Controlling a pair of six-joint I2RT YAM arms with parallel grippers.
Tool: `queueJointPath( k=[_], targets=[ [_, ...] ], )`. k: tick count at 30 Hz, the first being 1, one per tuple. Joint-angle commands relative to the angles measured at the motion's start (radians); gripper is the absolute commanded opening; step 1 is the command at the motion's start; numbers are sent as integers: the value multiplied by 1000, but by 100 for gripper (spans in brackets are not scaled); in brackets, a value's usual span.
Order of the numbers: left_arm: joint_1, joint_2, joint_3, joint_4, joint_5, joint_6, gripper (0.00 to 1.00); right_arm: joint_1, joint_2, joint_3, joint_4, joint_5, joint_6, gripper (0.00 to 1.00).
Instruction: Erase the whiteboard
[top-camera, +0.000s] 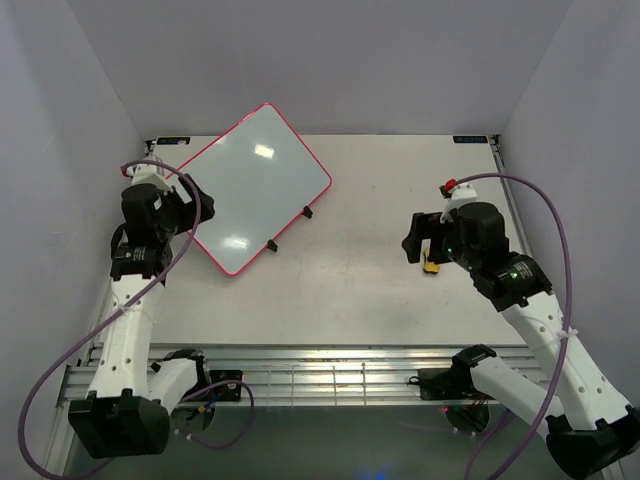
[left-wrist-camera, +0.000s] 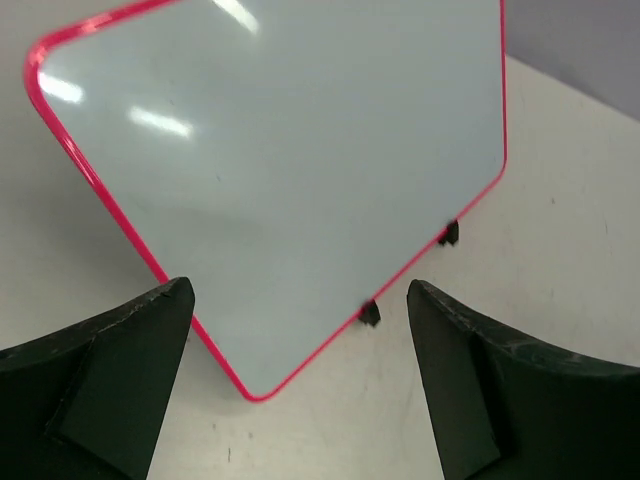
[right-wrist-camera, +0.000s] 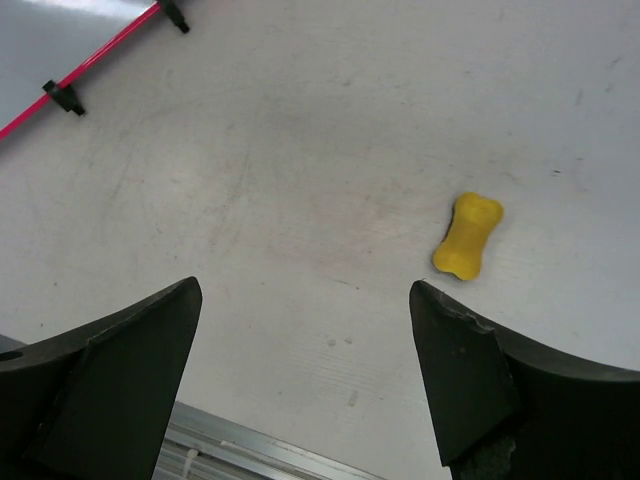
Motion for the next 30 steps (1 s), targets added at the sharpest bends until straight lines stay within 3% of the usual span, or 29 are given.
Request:
queueJointPath(
  k=[1, 6, 10, 13, 19, 30],
  targets=[
    [-69, -149, 42, -249, 9, 60, 98, 4, -27, 134, -182, 197, -7, 90],
    [-82, -417, -32, -303, -5, 57, 98, 4, -126, 194, -283, 247, -10, 90],
    [-135, -508, -46, -354, 43, 57, 98, 4, -238, 182, -306, 250, 13, 90],
    [-159, -529, 15, -413, 19, 66, 98, 4, -295, 180, -337, 280, 19, 90],
    [-217, -575, 30, -428, -179, 72, 98, 4, -314, 171, -401, 349, 14, 90],
    [-224, -597, -21, -408, -181, 66, 98, 4, -291, 133, -375, 331, 8, 90]
  ],
)
